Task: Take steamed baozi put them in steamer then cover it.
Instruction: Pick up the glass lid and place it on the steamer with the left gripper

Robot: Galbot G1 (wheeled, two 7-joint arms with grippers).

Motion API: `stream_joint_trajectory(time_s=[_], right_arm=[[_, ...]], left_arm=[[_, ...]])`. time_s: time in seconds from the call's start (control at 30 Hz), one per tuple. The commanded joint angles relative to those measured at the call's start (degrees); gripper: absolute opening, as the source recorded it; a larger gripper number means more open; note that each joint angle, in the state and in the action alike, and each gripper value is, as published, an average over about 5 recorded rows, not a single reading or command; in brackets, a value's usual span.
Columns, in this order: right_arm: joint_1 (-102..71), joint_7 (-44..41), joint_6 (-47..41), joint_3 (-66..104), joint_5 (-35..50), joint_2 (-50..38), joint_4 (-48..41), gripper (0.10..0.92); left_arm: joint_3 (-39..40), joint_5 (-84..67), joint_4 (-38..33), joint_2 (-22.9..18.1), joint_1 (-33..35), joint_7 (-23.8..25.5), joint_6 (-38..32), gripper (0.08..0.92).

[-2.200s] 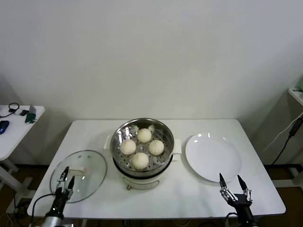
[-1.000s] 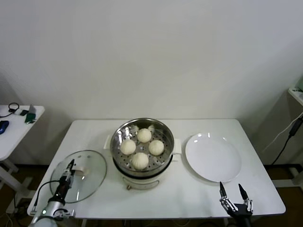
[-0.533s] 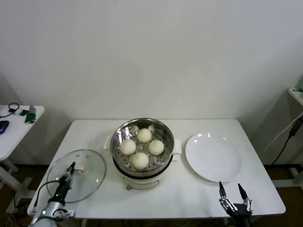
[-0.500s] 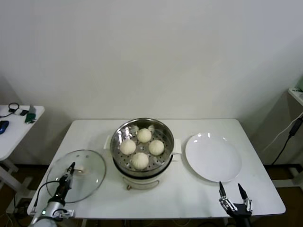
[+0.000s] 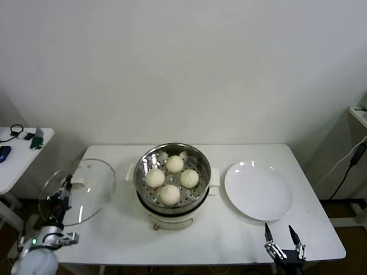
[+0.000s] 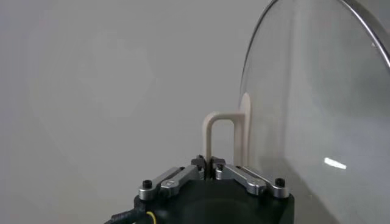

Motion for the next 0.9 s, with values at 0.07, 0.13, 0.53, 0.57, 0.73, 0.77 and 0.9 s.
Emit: stream_joint_trajectory(time_s=[0.07, 0.13, 0.53, 0.57, 0.73, 0.77, 0.9], right_arm=[[-0.6, 5.7, -3.1, -0.1, -10.5, 2.2, 1.2, 0.823], [-0.6, 6.0, -3.2, -0.3, -11.7, 2.4, 1.4, 0.823], [2.4, 6.7, -3.1, -2.4, -15.5, 2.7, 1.2, 0.823], [2.8, 6.7, -3.1, -2.6, -15.5, 2.6, 1.0, 0.823], [4.9, 6.9, -2.9, -3.4, -15.3, 2.0, -0.7, 0.823], [5.2, 6.9, -2.8, -3.6, -15.3, 1.9, -1.0, 0.823], [6.1, 6.9, -2.1, -4.0, -15.1, 1.2, -2.8, 0.823]], left_arm=[[1.0, -10.2, -20.5, 7.3, -1.4, 17.3, 18.5, 0.141], [3.4, -9.1, -23.3, 7.3, -2.6, 19.4, 21.7, 0.141], [27.3, 13.0, -32.2, -2.3, -13.5, 32.1, 34.0, 0.141], [29.1, 14.6, -31.9, -3.6, -14.0, 33.1, 34.4, 0.141], [36.6, 23.5, -29.2, -11.9, -15.9, 36.4, 35.3, 0.141], [37.4, 25.2, -28.3, -13.8, -16.1, 36.6, 35.3, 0.141], [39.1, 30.2, -23.6, -21.0, -17.1, 36.5, 34.9, 0.141]])
